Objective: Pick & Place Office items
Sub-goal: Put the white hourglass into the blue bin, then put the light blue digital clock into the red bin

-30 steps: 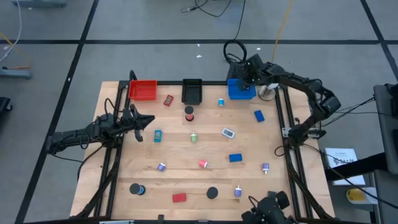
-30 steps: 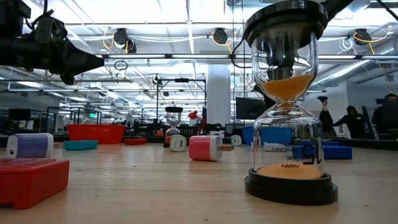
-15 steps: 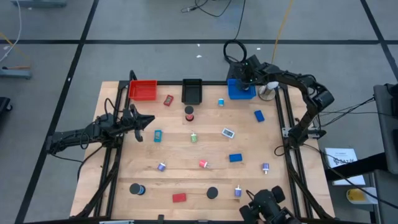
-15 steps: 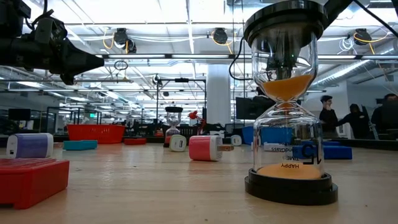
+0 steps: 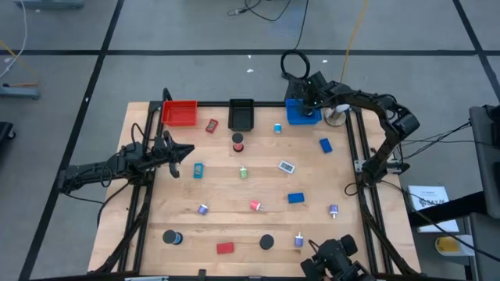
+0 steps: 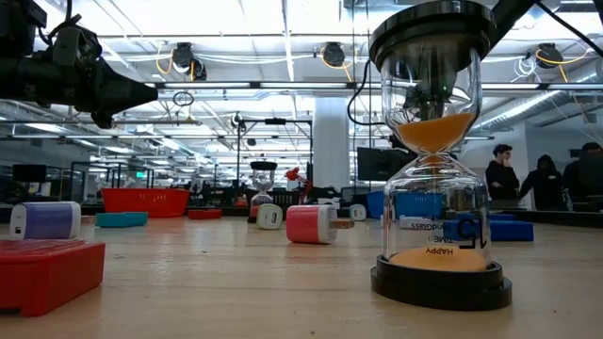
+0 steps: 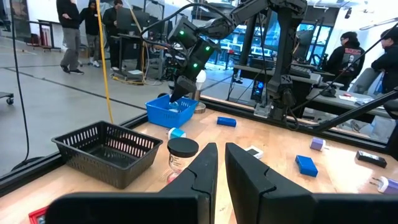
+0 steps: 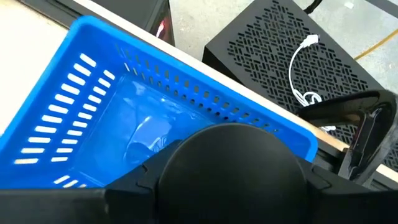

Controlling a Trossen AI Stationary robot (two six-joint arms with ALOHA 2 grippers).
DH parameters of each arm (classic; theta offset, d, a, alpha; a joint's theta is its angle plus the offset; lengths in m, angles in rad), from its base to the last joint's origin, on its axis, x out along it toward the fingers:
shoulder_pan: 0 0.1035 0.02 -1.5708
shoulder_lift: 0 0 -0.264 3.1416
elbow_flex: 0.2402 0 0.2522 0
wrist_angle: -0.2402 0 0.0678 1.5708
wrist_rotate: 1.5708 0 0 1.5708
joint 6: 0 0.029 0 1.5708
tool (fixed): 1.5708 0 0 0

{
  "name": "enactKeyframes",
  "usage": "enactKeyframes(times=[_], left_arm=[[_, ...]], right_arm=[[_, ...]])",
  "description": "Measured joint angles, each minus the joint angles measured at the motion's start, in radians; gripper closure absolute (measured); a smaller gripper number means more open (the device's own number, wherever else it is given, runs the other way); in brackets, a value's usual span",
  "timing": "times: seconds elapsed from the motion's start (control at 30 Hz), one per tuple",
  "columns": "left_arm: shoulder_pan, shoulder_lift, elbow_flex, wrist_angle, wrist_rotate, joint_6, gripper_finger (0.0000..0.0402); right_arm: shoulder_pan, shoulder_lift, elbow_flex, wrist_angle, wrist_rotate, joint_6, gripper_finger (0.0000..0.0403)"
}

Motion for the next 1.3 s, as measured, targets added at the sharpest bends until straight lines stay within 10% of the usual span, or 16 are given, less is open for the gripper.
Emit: enactKeyframes(times=[0.93,1.3], left_arm=[[0.000,0.000,0.000,0.000,0.000,0.001,0.0362],[0.000,0.000,0.000,0.000,0.000,0.001,0.0362]], right_arm=[[0.007,-0.096,-0.027,0.078,0.142,-0.004,0.0110],[0.075,-0.373,-0.033,0.003,0.160,-0.085,0.0184]])
